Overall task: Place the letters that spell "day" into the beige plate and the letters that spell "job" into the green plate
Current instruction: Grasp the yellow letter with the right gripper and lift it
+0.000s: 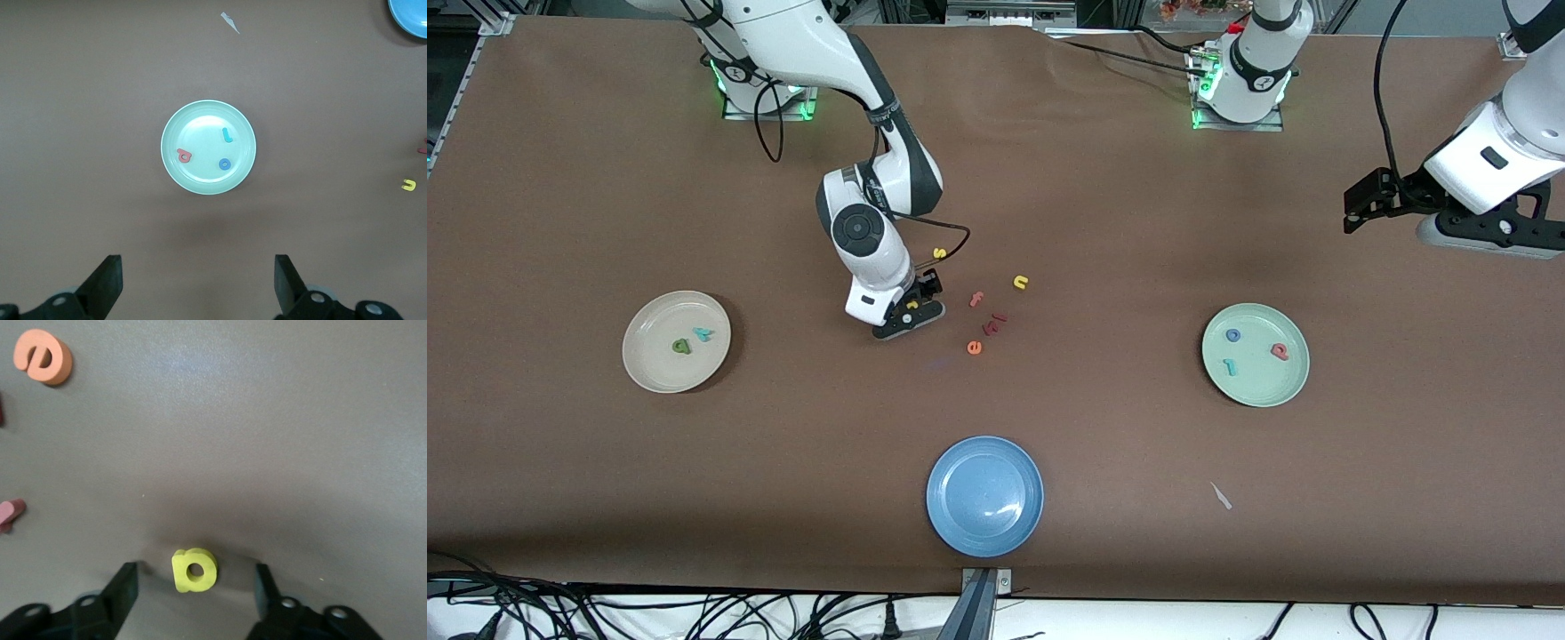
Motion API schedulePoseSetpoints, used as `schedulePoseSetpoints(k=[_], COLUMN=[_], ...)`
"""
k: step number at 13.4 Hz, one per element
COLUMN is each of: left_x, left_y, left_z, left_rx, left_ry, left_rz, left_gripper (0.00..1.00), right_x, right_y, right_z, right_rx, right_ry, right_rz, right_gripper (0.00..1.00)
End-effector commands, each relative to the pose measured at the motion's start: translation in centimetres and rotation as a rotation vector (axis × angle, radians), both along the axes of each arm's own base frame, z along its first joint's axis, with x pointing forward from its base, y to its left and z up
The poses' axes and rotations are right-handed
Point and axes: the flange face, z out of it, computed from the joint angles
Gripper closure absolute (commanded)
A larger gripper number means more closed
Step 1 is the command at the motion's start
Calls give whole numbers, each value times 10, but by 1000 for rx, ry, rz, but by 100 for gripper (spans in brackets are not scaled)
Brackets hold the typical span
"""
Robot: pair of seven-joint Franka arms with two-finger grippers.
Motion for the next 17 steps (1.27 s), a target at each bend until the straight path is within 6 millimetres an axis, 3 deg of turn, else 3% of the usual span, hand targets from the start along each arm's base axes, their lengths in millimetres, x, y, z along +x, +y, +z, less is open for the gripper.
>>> schedulePoseSetpoints(k=[1,3,17], left_x=[1,0,0], left_y=[0,0,1], left_z=[6,4,4], left_rx=[23,24,25], left_ry=[4,16,21], left_rz=[6,8,9], left_gripper=[0,0,0], right_x=[-1,0,1], right_y=[1,0,3], right_z=[-1,-1,2], right_rx=[17,17,21], right_ry=[-8,-9,-14], right_rz=[26,29,17], right_gripper=[36,46,67])
